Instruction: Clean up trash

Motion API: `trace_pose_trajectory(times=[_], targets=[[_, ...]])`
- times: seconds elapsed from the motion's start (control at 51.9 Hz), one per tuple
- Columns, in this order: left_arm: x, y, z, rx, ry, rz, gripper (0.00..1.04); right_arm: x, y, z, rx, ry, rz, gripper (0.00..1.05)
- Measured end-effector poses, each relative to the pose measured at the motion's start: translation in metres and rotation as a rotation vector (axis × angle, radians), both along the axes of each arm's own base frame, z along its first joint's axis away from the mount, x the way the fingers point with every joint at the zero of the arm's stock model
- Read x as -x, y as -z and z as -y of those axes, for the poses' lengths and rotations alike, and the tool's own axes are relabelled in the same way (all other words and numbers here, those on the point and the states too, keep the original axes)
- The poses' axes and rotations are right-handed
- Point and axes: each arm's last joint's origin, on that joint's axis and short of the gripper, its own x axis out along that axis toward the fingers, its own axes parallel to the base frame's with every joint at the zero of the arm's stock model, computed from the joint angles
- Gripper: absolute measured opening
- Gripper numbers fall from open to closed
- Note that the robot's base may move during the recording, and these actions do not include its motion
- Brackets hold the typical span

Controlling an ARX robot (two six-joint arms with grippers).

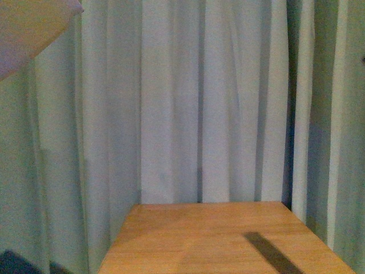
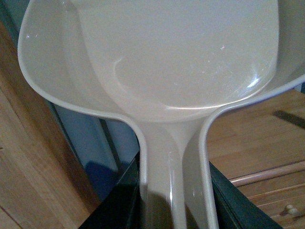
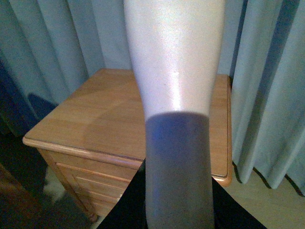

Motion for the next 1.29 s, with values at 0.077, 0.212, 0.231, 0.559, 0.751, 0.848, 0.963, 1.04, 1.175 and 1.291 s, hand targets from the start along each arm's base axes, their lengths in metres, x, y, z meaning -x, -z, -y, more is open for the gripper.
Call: trace_pose_trajectory(times=[0.077,0.212,0.231,0.559,0.751,0.848,0.963,1.04,1.175,1.291], targets=[[0.0,0.0,0.0,0.0,0.0,0.0,0.28,0.0,0.0,0.0,0.0,0.0,0.0,0.18],[0.0,0.0,0.0,0.0,0.0,0.0,0.28,0.0,0.0,0.0,0.0,0.0,0.0,0.18],[0.0,0.0,0.0,0.0,0.0,0.0,0.28,0.0,0.0,0.0,0.0,0.0,0.0,0.18],[-0.0001,0.0002,0.0003,0.0,0.003,-0.001,0.28,0.0,0.0,0.0007,0.0,0.008,0.0,0.18],[0.0004,0.0,0.0002,0.002,-0.005,0.004,0.28,-0.0002,0.0012,0.0001,-0.001,0.0,-0.005,0.18],[0.0004,0.0001,0.0003,0.002,0.002,0.004,0.27,0.0001,0.0006,0.0002,-0.001,0.002,-0.002,0.18],[0.0004,-0.0001,0.0004,0.002,0.002,0.005,0.27,0.0,0.0008,0.0003,-0.001,0.002,-0.003,0.18],[0.0004,0.0,0.0004,0.002,0.002,0.005,0.27,0.0,0.001,0.0005,-0.001,0.006,-0.004,0.18],[0.0007,-0.0002,0.0004,0.001,0.002,0.007,0.27,0.0001,0.0006,0.0003,-0.001,0.002,-0.002,0.18],[0.0007,-0.0003,0.0004,0.001,0.001,0.008,0.27,0.0001,0.0004,0.0003,-0.001,0.002,-0.001,0.18]])
